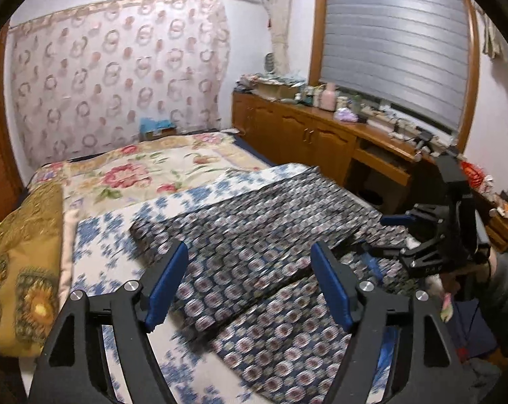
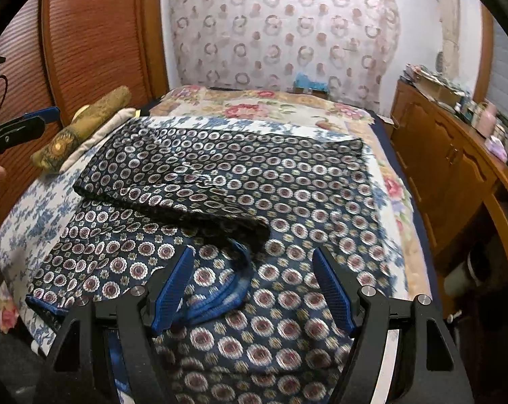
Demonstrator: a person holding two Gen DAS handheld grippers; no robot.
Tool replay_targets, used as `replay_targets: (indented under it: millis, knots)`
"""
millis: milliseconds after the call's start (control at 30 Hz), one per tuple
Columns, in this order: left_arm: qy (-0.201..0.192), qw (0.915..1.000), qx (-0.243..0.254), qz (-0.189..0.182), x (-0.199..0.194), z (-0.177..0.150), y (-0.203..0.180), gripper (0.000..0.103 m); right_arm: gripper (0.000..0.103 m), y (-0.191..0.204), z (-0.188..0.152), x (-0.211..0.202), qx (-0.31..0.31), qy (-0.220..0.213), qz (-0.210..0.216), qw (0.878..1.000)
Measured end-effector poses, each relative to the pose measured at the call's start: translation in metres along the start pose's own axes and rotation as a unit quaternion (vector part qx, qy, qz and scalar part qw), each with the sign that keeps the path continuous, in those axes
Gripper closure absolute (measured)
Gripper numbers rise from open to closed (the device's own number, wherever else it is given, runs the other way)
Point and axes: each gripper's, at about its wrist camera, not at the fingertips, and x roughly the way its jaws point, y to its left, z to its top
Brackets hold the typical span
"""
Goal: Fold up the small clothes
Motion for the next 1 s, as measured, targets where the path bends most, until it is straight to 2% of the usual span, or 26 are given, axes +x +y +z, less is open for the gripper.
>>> replay_targets:
  millis: [333,533,600,633,700,733,800,933,1000]
  knots:
    - [0.008,0.9987,-0.034,0.036,-0.006,-0.025,0.032,0.027,0.028,0.001,0.028,0.059,-0.04,0.055,0.011,0.998]
    - [0.014,0.9972,-0.049,0.055,-0.01,-0.037,0.048,0.027,0.037,0.007,0.042,0.077,-0.062,0.066,0.009,0.996]
    - [0.014,0.9967,-0.052,0.06,-0.011,-0.039,0.052,0.027,0.052,0.011,0.045,0.082,-0.065,0.071,0.021,0.995]
    - [0.014,0.9966,-0.055,0.059,-0.011,-0.04,0.054,0.027,0.055,0.014,0.045,0.082,-0.068,0.072,0.024,0.995]
    - [0.014,0.9964,-0.057,0.061,-0.012,-0.042,0.058,0.027,0.073,0.017,0.048,0.081,-0.077,0.07,0.027,0.994]
    - [0.014,0.9964,-0.058,0.061,-0.012,-0.043,0.059,0.027,0.078,0.02,0.049,0.081,-0.083,0.069,0.03,0.994]
    - [0.014,0.9964,-0.059,0.06,-0.012,-0.044,0.059,0.027,0.093,0.024,0.048,0.078,-0.088,0.064,0.041,0.993]
    - [0.017,0.9964,-0.057,0.06,-0.01,-0.046,0.058,0.027,0.099,0.024,0.048,0.06,-0.081,0.033,0.074,0.993]
    - [0.019,0.9965,-0.058,0.058,-0.009,-0.047,0.057,0.027,0.1,0.024,0.048,0.046,-0.076,0.013,0.078,0.994]
